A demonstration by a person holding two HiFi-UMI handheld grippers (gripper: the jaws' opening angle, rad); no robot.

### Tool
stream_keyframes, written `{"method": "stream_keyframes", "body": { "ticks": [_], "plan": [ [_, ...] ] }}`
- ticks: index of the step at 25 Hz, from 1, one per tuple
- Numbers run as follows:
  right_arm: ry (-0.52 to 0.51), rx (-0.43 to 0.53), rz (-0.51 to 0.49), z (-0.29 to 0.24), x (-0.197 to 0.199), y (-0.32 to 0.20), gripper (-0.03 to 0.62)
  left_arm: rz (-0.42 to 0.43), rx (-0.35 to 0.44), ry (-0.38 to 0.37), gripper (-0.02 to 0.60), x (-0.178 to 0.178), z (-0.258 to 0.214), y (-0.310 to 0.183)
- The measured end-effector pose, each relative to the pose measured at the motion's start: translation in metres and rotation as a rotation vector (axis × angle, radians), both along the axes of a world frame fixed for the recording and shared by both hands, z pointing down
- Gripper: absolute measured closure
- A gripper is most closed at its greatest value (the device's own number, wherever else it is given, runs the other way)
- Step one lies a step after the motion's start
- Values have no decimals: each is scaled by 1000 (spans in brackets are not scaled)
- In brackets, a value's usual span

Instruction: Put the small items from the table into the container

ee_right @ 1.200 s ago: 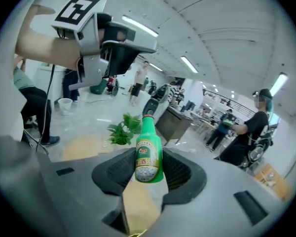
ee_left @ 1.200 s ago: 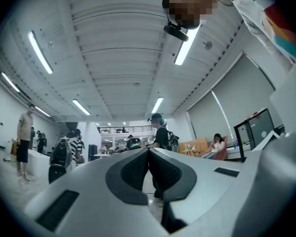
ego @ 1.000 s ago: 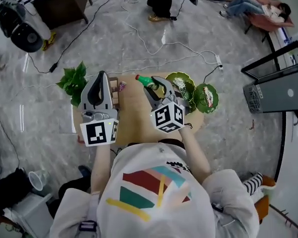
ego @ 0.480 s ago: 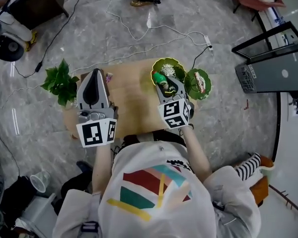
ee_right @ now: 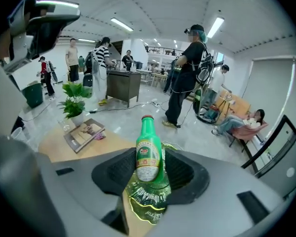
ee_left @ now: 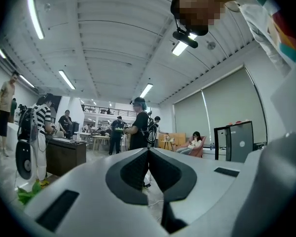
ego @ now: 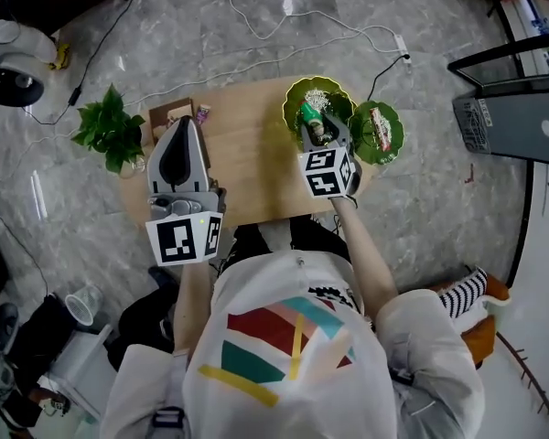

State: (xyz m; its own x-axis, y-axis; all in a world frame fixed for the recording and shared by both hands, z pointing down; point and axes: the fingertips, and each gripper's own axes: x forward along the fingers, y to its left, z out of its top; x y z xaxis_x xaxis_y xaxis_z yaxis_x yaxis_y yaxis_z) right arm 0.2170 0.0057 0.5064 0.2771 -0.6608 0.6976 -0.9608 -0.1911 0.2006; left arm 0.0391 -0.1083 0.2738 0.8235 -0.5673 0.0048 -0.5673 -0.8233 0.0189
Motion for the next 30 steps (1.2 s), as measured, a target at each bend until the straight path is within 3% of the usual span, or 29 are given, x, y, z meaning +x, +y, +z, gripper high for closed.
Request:
{"method": "stream_keyframes", "body": {
  "ticks": [4, 18, 25, 29, 30],
  "plan": [
    [78, -21, 3, 9, 5, -8, 414, -7, 3, -11, 574, 4, 4, -6],
    [78, 15, 24, -3, 14, -1, 414, 46, 8, 3, 574, 27, 2, 1],
    [-4, -29, 72, -9, 10, 9, 414, 42, 26, 14, 574, 22, -10, 3],
    [-56, 12, 18, -25, -7, 6, 416, 25, 46, 24, 574, 9, -17, 2],
    [-50, 31, 15, -32, -9, 4, 444, 14, 50, 28, 574, 3, -19, 0]
  ]
}}
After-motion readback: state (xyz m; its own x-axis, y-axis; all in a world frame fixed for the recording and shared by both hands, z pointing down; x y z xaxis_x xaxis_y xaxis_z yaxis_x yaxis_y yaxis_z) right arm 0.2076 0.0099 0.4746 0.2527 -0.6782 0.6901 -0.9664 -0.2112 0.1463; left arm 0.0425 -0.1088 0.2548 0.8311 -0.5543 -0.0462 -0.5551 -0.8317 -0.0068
